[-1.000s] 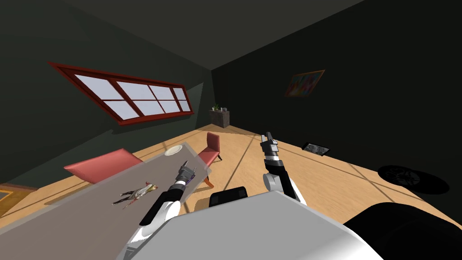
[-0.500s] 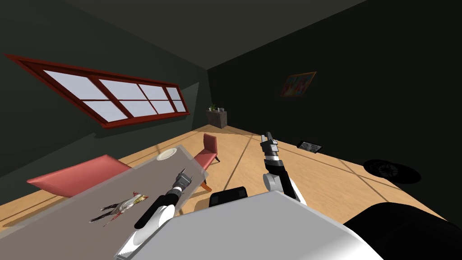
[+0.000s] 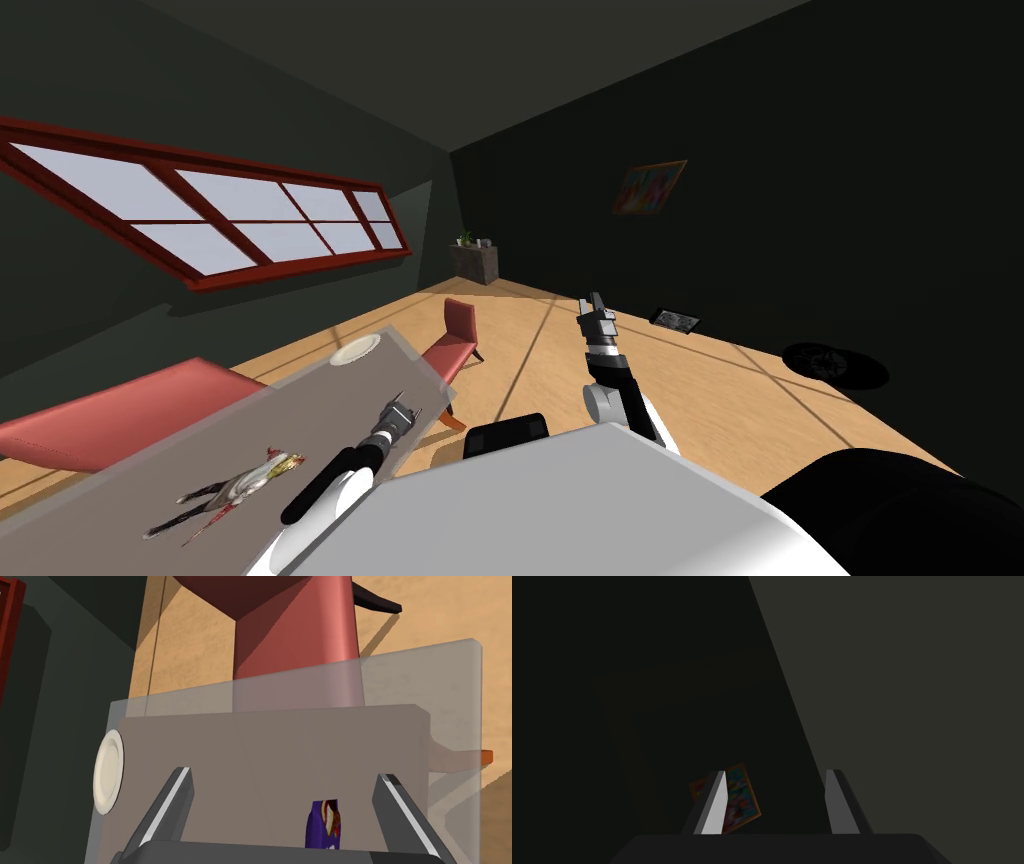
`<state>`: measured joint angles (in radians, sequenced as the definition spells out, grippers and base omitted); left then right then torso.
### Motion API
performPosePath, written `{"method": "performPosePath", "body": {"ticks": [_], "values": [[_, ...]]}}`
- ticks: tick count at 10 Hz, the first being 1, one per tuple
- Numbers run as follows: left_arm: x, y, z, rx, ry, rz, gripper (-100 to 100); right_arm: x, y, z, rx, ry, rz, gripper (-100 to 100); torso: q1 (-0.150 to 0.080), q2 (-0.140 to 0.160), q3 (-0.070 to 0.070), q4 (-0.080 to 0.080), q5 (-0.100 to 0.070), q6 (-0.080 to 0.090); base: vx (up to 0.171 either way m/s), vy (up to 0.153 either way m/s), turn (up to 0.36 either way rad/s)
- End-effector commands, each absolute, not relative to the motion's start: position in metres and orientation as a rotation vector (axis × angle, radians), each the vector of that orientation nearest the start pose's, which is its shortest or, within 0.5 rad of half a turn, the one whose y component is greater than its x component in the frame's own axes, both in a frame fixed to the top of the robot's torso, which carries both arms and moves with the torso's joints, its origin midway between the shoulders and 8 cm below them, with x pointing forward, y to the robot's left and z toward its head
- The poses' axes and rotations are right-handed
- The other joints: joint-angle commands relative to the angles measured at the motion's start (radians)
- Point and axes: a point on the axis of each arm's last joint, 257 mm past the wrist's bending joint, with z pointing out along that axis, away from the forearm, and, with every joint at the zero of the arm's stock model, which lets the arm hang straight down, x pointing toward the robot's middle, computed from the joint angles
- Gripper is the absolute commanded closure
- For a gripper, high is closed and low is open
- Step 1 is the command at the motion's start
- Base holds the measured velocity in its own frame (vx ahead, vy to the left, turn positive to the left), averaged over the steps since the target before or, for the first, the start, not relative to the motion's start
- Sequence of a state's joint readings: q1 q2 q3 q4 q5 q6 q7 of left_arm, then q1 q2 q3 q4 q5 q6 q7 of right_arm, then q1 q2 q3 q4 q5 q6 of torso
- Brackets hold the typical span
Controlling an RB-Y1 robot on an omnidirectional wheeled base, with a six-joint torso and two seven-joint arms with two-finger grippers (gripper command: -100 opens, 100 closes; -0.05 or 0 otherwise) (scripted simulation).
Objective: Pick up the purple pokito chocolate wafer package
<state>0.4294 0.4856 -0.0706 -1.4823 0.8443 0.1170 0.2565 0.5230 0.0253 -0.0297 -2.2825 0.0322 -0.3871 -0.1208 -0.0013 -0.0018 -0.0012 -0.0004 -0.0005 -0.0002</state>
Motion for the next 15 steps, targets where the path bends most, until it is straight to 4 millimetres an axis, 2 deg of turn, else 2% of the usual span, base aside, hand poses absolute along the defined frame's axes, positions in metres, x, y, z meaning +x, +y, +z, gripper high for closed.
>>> {"method": "performPosePath", "body": {"ticks": [1,3,5,6,10,11,14,15], "values": [[0.304,0.422,-0.477,-2.321,1.014,-1.004,-100,0.357,-0.296,-0.004,0.811,0.656,1.32,0,0.0,0.0,0.0,0.0,0.0,0.0,0.047,-0.021,-0.15],[0.298,0.425,-0.482,-2.331,1.011,-0.984,-100,0.357,-0.296,-0.004,0.811,0.656,1.32,0,0.0,0.0,0.0,0.0,0.0,0.0,0.026,-0.005,-0.015],[0.271,0.448,-0.504,-2.426,0.98,-0.885,-100,0.357,-0.296,-0.004,0.811,0.656,1.32,0,0.001,0.001,0.001,0.0,0.0,0.0,0.025,-0.006,-0.106],[0.269,0.45,-0.506,-2.431,0.978,-0.875,-100,0.357,-0.296,-0.004,0.811,0.656,1.32,0,0.0,0.001,0.0,0.0,0.0,0.0,0.025,-0.008,-0.063],[0.213,0.496,-0.537,-2.581,0.891,-0.678,-100,0.357,-0.296,-0.004,0.811,0.656,1.32,0,0.0,0.0,0.0,0.0,0.0,0.0,0.029,-0.01,-0.117],[0.213,0.496,-0.537,-2.581,0.891,-0.678,-100,0.357,-0.296,-0.004,0.811,0.656,1.32,0,0.0,0.001,0.0,0.0,0.0,0.0,0.02,0.004,-0.039],[0.18,0.524,-0.547,-2.655,0.823,-0.563,-100,0.357,-0.296,-0.004,0.811,0.656,1.32,0,0.001,0.001,0.001,0.0,0.0,0.0,0.018,-0.003,-0.083],[0.18,0.524,-0.547,-2.655,0.823,-0.563,-100,0.357,-0.296,-0.004,0.811,0.656,1.32,0,0.0,0.001,0.001,0.0,0.0,0.0,0.018,-0.001,-0.036]]}}
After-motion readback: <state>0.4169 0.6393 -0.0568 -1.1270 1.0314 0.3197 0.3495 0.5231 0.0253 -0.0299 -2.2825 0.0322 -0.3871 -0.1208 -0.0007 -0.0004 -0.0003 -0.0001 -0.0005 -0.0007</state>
